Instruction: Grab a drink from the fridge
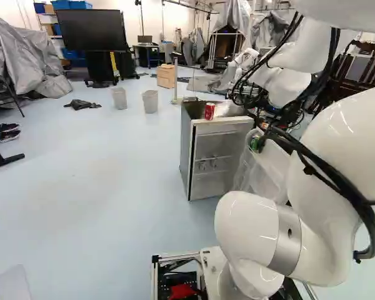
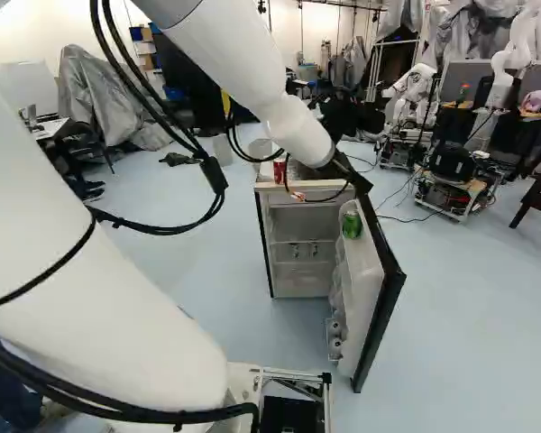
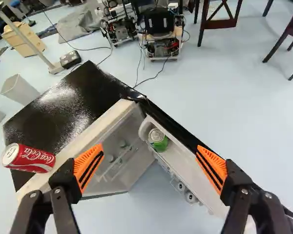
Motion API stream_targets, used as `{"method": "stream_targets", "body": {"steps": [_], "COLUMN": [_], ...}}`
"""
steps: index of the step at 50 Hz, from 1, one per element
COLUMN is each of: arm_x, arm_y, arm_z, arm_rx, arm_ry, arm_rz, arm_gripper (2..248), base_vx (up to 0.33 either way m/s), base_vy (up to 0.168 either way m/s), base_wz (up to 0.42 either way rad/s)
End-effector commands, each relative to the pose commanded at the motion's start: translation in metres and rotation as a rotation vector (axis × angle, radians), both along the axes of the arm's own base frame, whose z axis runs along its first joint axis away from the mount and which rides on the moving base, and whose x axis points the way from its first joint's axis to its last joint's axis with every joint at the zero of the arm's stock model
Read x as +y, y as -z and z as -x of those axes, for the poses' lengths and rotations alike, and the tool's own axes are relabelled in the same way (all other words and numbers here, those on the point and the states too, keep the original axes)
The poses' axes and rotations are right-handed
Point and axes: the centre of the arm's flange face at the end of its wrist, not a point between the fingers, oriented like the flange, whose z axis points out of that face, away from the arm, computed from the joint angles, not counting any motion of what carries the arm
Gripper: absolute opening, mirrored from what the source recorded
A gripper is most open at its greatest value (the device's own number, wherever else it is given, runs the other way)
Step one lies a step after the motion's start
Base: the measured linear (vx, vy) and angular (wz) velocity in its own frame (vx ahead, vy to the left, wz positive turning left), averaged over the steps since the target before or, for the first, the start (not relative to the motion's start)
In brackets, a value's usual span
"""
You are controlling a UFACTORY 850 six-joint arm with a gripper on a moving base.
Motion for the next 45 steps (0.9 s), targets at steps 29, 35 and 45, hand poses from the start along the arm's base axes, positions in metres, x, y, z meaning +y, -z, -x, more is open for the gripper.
{"method": "stream_targets", "body": {"steps": [29, 35, 45], "arm_x": [-0.045, -0.053, -0.067], "arm_y": [0.002, 0.003, 0.005], "arm_z": [0.015, 0.018, 0.023], "arm_rx": [0.011, 0.016, 0.023], "arm_ry": [0.111, 0.133, 0.171], "arm_rz": [-0.053, -0.084, -0.137], "arm_gripper": [247, 247, 247], "base_vx": [0.0, 0.0, 0.0], "base_vy": [0.0, 0.0, 0.0], "base_wz": [0.0, 0.0, 0.0]}}
